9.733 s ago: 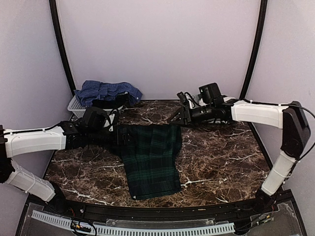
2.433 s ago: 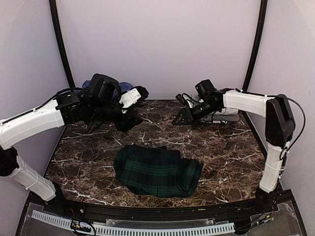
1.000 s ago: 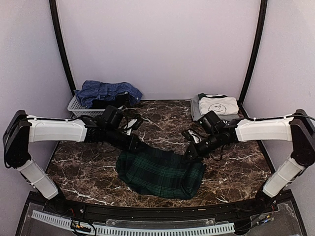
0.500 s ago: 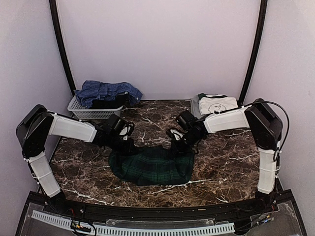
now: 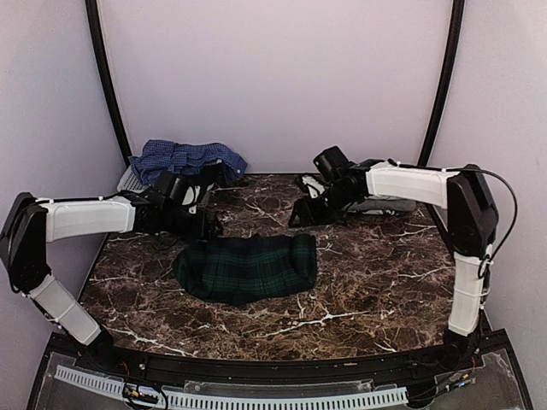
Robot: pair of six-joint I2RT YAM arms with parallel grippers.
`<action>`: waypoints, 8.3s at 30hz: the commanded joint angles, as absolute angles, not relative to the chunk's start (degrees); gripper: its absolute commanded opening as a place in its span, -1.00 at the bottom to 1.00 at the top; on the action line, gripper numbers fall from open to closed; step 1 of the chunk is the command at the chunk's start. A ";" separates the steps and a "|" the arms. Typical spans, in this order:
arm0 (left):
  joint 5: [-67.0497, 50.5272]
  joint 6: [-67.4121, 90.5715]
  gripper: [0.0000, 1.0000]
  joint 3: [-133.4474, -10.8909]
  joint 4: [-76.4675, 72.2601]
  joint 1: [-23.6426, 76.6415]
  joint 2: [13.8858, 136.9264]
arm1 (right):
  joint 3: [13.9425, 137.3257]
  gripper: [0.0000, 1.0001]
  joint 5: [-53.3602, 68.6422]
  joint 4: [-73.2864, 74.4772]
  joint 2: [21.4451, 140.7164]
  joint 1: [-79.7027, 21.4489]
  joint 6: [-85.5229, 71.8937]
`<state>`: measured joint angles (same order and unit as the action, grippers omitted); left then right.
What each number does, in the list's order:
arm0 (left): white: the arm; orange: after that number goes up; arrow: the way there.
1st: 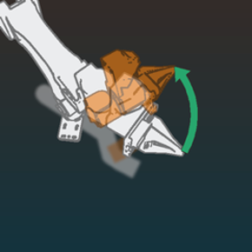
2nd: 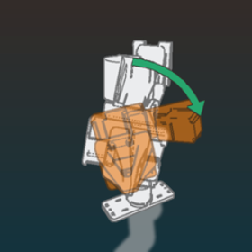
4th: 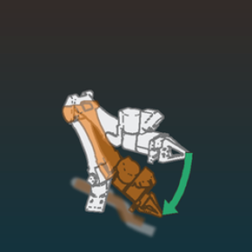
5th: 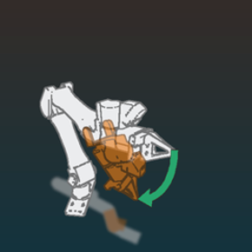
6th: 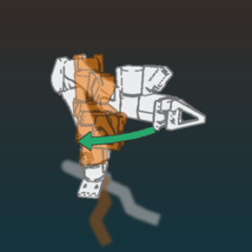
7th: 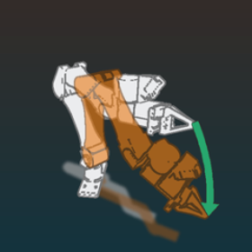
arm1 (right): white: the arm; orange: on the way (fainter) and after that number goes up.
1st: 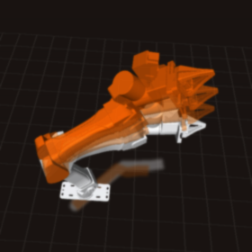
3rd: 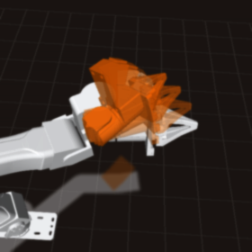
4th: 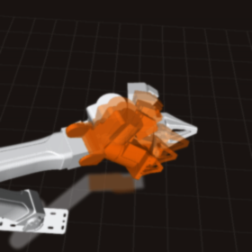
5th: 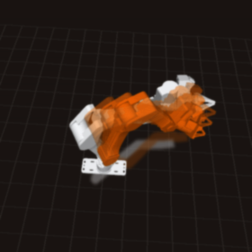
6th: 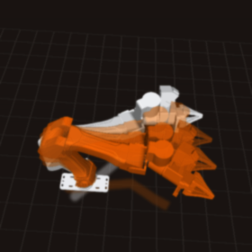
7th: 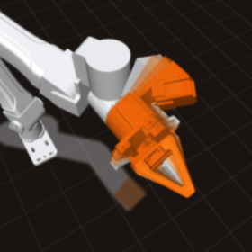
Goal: Fold and stack the mixed laundry pile
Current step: Fold the rectangle-folded skirt at the center of the board, then pick up the rectangle-folded skirt from the center of the board, then pass from the left arm to the right, then place the rectangle-folded skirt at the corner of the board, then reset both arms
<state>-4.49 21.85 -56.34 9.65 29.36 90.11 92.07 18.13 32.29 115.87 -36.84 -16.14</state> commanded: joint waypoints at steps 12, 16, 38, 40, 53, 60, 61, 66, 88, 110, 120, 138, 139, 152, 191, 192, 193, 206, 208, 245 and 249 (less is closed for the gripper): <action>12.05 -15.08 0.53 -54.48 -0.89 59.33 84.04 | 65.20 0.95 33.47 15.91 83.45 -24.17 -25.14; 13.11 -18.79 0.29 -59.53 -0.34 62.94 94.10 | 57.98 0.81 35.04 13.19 82.70 -24.16 -27.38; 4.28 -20.67 -0.66 -64.87 -0.74 63.94 112.98 | 41.35 0.62 40.17 -4.82 89.50 -29.06 -43.36; 2.51 -19.28 -0.80 -64.24 -3.06 63.41 111.12 | 40.87 0.65 40.29 -6.81 91.20 -29.83 -45.46; -3.23 -13.93 -0.95 -60.72 -11.95 59.86 104.69 | 37.35 0.97 37.39 -22.97 94.04 -36.19 -61.98; -3.80 -13.77 -0.96 -59.91 -14.13 59.59 103.54 | 38.03 0.97 37.59 -31.45 99.79 -38.42 -68.71; -3.98 -13.62 -0.96 -59.38 -14.49 59.52 103.18 | 38.48 0.97 37.47 -32.41 100.76 -38.96 -69.52; -4.61 -13.25 -0.97 -58.75 -15.80 59.42 102.48 | 40.16 0.97 36.00 -36.27 105.24 -40.95 -72.88; -8.37 -18.24 -0.90 -55.47 -16.84 59.46 100.01 | 57.88 -0.60 28.70 -16.46 112.52 -42.07 -55.89; -6.02 -4.77 0.79 -46.08 -10.67 57.75 82.50 | 86.59 -1.00 11.68 24.37 108.64 -30.32 -22.03; -6.60 -0.89 0.95 -41.69 -12.22 57.74 79.60 | 115.23 -1.00 2.00 37.29 122.15 -28.18 -14.22; -10.91 2.08 0.98 -39.51 -12.71 57.74 81.86 | 125.68 -1.00 -9.50 43.35 119.66 -22.14 -5.59; -10.70 1.77 0.98 -39.58 -12.51 57.74 81.89 | 126.73 -1.00 -9.68 43.67 119.68 -22.07 -5.39; -7.48 0.35 0.98 -39.37 -10.32 57.74 82.22 | 138.11 -1.00 -13.67 49.13 118.30 -21.05 -2.27; -5.71 2.69 0.98 -41.02 -6.92 57.75 83.73 | 113.38 -0.10 21.41 25.56 128.20 9.29 -8.52; -5.12 2.97 0.98 -41.06 -6.63 57.79 83.57 | 113.81 -0.05 20.05 26.02 128.72 9.38 -8.59; -4.84 3.27 0.98 -41.01 -6.57 57.77 83.14 | 113.89 -0.04 18.94 26.43 128.97 9.48 -8.62; -1.42 7.19 0.98 -41.15 -6.17 56.50 80.58 | 114.37 0.54 4.49 31.23 124.36 10.85 -8.22; -1.45 7.66 0.98 -41.07 -6.23 55.84 79.81 | 115.68 0.60 3.22 32.32 123.37 10.83 -8.09; -6.20 21.07 0.98 -76.68 29.64 23.03 78.50 | 80.94 0.97 25.55 21.08 81.84 -15.12 -15.37; -7.29 25.09 0.98 -66.76 26.50 23.11 76.02 | 66.68 0.97 22.82 14.83 77.00 -21.64 -18.11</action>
